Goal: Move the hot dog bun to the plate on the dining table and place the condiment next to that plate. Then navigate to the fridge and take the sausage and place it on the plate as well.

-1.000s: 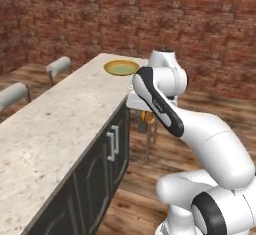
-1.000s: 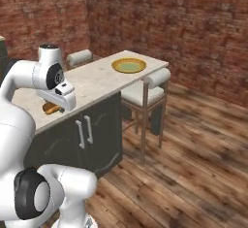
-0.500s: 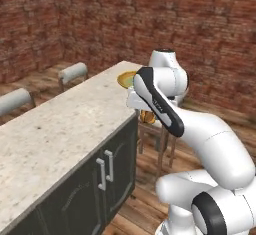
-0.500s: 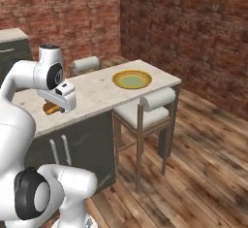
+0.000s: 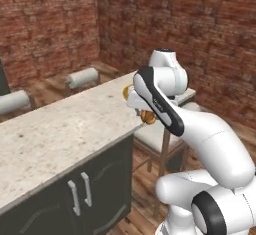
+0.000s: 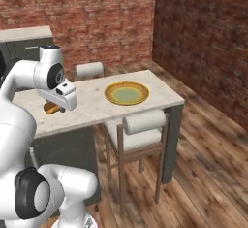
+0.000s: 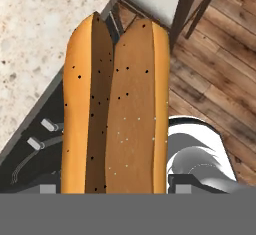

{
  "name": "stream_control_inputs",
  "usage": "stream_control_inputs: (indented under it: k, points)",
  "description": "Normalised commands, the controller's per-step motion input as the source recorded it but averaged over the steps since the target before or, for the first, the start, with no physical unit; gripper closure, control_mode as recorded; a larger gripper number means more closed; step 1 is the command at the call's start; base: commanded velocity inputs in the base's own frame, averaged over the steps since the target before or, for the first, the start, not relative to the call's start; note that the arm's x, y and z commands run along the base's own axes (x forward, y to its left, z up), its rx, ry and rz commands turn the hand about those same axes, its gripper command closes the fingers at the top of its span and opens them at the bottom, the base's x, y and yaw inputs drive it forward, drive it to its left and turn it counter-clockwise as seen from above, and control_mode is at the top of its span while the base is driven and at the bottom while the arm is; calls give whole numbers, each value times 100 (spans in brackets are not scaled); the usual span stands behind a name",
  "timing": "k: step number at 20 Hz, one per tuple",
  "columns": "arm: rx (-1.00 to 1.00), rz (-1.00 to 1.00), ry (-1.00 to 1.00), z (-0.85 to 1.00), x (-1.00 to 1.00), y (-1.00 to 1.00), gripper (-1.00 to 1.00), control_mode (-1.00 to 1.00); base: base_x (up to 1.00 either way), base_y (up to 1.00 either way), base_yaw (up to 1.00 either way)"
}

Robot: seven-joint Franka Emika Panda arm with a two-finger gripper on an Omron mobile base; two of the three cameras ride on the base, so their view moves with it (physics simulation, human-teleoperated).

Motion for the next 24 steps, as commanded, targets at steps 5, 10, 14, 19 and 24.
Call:
stream_control_inputs:
  k: [5, 10, 14, 19, 24]
  points:
    - [0, 0, 0, 0, 0, 0, 100, 100, 42, -70, 48]
    - [0, 0, 0, 0, 0, 0, 100, 100, 40, -69, 49]
    - [0, 0, 0, 0, 0, 0, 100, 100, 44, -75, 47]
    - [0, 0, 0, 0, 0, 0, 100, 100, 63, -82, 40]
    - [2, 2, 2, 0, 13, -9, 100, -100, 55, -49, 20]
